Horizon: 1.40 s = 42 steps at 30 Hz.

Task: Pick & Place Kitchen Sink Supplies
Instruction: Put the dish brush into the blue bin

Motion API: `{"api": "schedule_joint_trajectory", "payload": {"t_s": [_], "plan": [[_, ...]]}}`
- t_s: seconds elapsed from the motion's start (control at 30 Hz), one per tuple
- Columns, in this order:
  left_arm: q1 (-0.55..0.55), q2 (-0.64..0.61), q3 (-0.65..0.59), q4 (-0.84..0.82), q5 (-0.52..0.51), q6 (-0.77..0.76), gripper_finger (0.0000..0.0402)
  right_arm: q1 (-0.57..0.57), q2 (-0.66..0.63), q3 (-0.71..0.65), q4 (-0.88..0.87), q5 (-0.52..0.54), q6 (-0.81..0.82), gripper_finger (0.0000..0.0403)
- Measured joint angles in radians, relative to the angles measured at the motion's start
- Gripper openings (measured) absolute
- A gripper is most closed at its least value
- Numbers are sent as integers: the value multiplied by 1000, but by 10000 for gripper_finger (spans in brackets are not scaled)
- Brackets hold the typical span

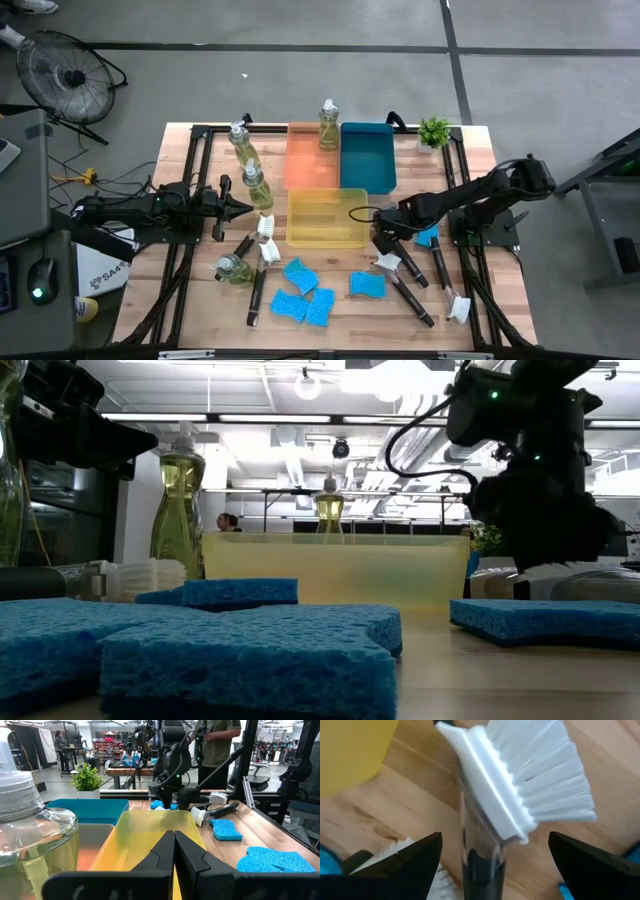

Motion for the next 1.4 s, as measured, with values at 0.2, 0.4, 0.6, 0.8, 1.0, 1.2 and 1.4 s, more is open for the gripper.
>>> {"api": "schedule_joint_trajectory", "payload": {"t_s": [0.2, 0.4, 0.6, 0.8, 1.0, 1.2, 1.4], "plan": [[0, 0, 0, 0, 0, 0, 1, -4, 10, 0, 1, -19, 24, 315], [0, 0, 0, 0, 0, 0, 1, -4, 10, 0, 0, -34, 43, 275], [0, 0, 0, 0, 0, 0, 1, -4, 10, 0, 0, -42, 49, 235], [0, 0, 0, 0, 0, 0, 1, -4, 10, 0, 0, -42, 50, 186], [0, 0, 0, 0, 0, 0, 1, -4, 9, 1, 0, -42, 50, 134], [0, 0, 0, 0, 0, 0, 1, -5, 8, 4, 0, -52, 50, 125], [0, 0, 0, 0, 0, 0, 1, -18, -18, 47, -40, -59, 40, 125]]}}
